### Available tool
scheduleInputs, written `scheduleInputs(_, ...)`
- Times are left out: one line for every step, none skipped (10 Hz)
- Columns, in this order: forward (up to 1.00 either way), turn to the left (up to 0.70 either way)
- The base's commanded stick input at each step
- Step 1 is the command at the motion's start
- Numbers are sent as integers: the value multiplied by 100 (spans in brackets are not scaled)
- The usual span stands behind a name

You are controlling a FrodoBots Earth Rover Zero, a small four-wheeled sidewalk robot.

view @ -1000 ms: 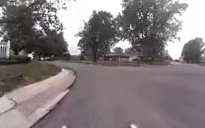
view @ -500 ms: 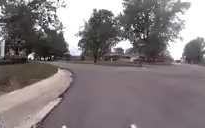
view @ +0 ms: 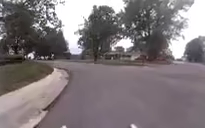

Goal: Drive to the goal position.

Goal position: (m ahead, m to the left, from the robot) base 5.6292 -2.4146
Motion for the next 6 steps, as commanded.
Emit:
scheduleInputs(100, 40)
scheduleInputs(100, 40)
scheduleInputs(100, 40)
scheduleInputs(100, 40)
scheduleInputs(100, 40)
scheduleInputs(100, 34)
